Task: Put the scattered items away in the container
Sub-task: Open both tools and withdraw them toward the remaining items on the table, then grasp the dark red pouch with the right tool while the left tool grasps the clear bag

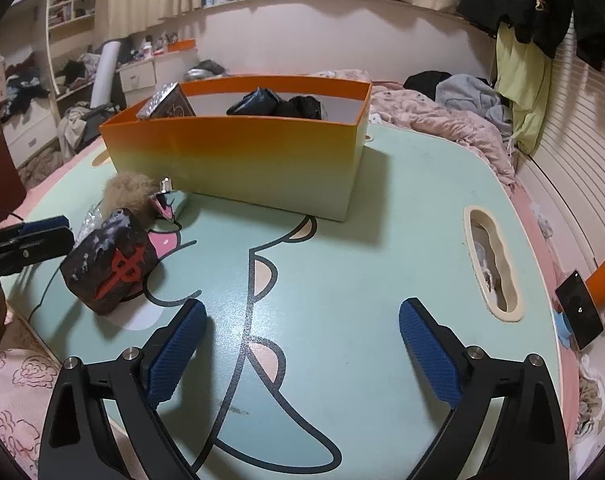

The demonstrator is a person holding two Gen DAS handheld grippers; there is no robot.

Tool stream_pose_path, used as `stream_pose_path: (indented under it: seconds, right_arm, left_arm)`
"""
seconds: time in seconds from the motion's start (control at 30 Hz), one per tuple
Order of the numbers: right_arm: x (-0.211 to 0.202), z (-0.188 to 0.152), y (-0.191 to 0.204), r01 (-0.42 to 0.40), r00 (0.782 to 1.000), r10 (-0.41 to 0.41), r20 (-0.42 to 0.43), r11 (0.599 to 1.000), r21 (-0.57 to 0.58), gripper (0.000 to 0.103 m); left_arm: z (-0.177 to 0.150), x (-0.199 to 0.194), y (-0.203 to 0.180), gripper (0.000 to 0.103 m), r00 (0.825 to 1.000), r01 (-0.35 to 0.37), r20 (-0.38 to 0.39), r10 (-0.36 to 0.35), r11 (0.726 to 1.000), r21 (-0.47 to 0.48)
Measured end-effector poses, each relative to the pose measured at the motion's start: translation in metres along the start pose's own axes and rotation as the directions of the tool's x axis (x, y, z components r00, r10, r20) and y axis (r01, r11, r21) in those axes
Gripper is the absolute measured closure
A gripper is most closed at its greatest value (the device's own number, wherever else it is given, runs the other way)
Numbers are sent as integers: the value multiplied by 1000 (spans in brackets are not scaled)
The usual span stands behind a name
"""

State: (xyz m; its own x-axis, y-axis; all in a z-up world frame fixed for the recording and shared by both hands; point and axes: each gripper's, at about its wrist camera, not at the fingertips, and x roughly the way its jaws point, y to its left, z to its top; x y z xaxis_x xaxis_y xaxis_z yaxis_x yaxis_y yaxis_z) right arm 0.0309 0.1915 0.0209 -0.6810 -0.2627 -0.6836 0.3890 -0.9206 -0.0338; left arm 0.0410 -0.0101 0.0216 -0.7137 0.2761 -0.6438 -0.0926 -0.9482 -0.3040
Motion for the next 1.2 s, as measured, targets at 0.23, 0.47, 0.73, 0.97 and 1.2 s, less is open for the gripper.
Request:
stream_pose_path:
  seconds: [0.23,0.47,0.73,0.97,1.2]
  right_arm:
    - [-32,10,15,-164,975,168,145,986,-39,23]
    - [-16,35,49,-330,941,335,38,939,-95,35]
    - [4,49,84,-319,948,313,-60,937,-143,35]
    - [16,34,69,-324,942,315,-120,943,-72,71]
    - [3,25,36,-333,942,334,-32,942,37,76]
  left_arm:
    - [-1,-5,-4,16,1000,-16,26,15,1000,22]
    - [1,-20,-5,16,990,-106,101,103,994,27]
    - [5,-28,1,16,980,-132,152,129,991,8]
    - [5,-27,-14,16,981,-129,158,116,988,79]
    - [3,-17,-45,16,992,-91,112,66,968,235]
